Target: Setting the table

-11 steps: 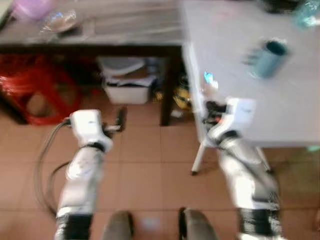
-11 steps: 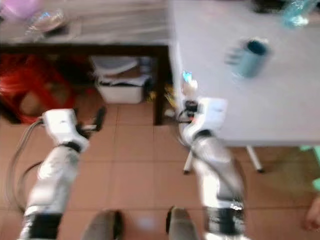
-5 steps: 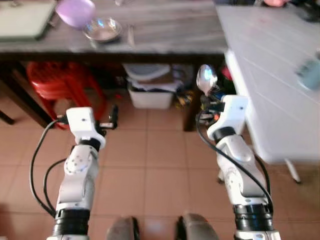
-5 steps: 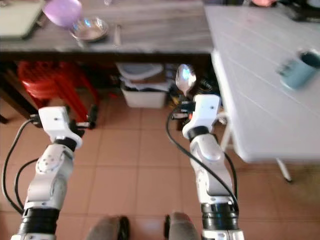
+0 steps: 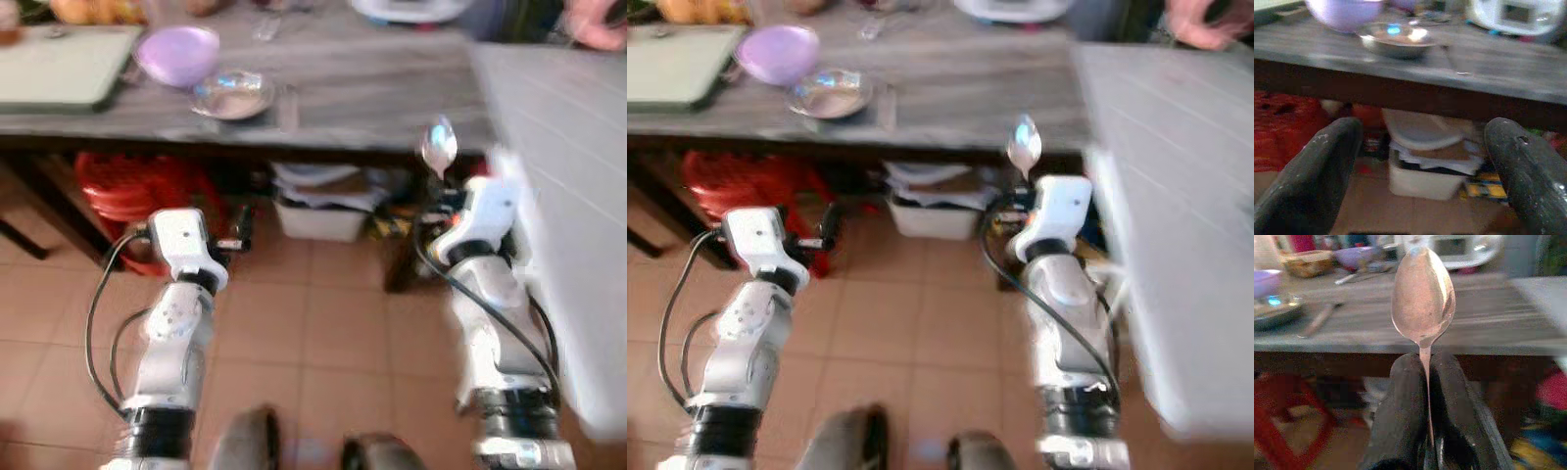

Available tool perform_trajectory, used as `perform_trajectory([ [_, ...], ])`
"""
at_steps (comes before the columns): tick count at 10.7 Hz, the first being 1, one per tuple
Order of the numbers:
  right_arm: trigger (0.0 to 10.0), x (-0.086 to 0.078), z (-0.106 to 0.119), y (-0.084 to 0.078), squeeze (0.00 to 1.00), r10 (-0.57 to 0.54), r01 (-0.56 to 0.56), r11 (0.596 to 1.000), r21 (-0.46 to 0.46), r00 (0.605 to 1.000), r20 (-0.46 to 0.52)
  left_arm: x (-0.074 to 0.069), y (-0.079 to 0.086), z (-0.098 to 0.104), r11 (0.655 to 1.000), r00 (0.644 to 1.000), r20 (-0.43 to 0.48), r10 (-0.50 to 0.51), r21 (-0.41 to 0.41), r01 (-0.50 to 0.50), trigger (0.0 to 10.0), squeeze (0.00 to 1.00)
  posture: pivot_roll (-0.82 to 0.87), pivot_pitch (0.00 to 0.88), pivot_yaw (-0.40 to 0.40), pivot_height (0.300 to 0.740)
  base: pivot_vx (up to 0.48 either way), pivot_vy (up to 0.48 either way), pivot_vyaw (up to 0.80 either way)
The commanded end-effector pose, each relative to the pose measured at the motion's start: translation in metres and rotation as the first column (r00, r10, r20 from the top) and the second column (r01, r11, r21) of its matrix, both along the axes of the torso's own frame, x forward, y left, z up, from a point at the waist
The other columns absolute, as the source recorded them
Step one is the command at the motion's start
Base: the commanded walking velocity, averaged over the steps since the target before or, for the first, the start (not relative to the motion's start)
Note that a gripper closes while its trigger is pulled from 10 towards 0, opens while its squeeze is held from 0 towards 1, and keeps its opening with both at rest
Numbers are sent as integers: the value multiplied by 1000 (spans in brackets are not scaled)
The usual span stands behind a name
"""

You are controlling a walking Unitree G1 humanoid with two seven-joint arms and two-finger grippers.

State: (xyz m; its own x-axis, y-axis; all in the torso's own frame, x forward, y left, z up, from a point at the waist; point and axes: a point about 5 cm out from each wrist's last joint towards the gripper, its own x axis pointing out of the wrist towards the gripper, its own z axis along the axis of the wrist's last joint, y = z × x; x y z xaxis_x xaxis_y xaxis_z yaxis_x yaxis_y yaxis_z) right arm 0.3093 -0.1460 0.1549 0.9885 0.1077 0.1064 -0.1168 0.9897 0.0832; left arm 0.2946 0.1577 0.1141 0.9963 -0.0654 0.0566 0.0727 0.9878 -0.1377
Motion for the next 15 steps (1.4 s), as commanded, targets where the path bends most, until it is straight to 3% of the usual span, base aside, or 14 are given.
perform_trajectory([
  [1, 0, 0, 3, -8, 0, -25, 25, 1000, -6, 1000, 15, 0, -4, 2, 1000, 1000, 10, -4, 3, 4, 10000, 0, -72, 148, 23, 740, 472, 0, 0],
  [8, 0, 3, 5, -10, 0, -35, 35, 999, -4, 999, 31, 2, -3, 1, 1000, 1000, 0, 3, -10, -3, 10000, 0, -71, 148, 26, 740, 411, 84, 0],
  [9, 10000, 3, 4, -10, 0, -37, 37, 999, -10, 999, 22, 1, -1, 2, 1000, 1000, 5, 17, -11, -17, 10000, 0, -73, 149, 26, 740, 0, 431, 0],
  [12, 10000, 2, 1, -13, 0, -52, 52, 999, -11, 999, 11, -8, 8, 3, 998, 998, 28, 65, 17, -65, 10000, 0, -73, 154, 29, 740, 0, 0, 0],
  [15, 10000, 4, 2, -12, 0, -43, 43, 999, 2, 999, 5, -6, 14, 9, 995, 994, 40, 98, 28, -99, 10000, 0, -61, 175, 30, 740, 0, 0, 0],
])
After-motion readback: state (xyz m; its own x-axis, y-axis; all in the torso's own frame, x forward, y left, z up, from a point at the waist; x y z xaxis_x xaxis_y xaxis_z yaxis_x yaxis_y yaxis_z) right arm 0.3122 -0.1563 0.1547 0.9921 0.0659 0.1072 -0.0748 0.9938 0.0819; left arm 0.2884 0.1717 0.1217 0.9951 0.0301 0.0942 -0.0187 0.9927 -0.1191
